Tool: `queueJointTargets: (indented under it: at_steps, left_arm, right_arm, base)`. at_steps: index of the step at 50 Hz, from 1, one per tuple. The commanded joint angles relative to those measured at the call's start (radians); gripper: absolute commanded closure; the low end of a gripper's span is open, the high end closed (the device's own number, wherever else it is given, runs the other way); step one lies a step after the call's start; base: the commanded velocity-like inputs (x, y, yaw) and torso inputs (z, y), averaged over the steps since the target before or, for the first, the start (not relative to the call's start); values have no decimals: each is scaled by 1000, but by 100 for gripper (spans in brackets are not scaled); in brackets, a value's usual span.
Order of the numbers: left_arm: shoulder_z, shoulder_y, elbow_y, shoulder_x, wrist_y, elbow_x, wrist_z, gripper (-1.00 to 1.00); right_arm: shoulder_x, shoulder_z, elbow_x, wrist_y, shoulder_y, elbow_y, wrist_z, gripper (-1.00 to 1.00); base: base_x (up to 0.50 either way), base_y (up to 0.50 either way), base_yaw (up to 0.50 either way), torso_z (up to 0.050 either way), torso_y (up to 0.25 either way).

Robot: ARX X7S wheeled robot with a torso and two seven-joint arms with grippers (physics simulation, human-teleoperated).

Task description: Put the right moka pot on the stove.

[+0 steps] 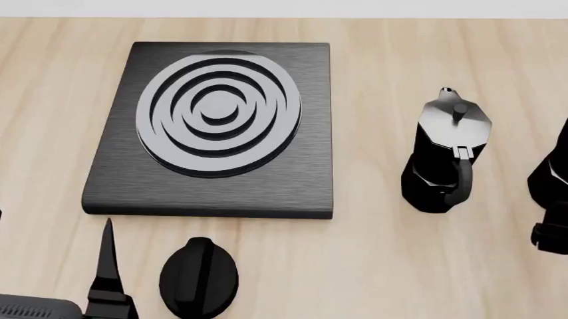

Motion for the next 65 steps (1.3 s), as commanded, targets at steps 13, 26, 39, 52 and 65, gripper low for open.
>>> queueJointTargets:
  at_steps: [13,26,39,52,65]
  left_arm:
    - [8,-1,-5,-5,4,4,-8,-100]
    - [16,-3,-1,-10,2,7,-11,-100]
    - [18,-2,-6,-12,11,6,-14,-100]
    - [20,-5,-8,-14,10,3,-16,-100]
    - [24,-6,-10,-17,12,1,-16,-100]
  right_arm:
    - [-5,-3,3,-10,15,4,-12,100]
    - [39,42,56,68,-89,-221,36,100]
    - [88,126,129,130,-240,-498,102,100]
    - [129,244,216,174,-420,-753,148,100]
    - [129,364,261,165,-620,-965,179,100]
  base:
    - [0,0,0,0,0]
    - [0,0,0,0,0]
    - [0,0,0,0,0]
    - [0,0,0,0,0]
    - [0,0,0,0,1]
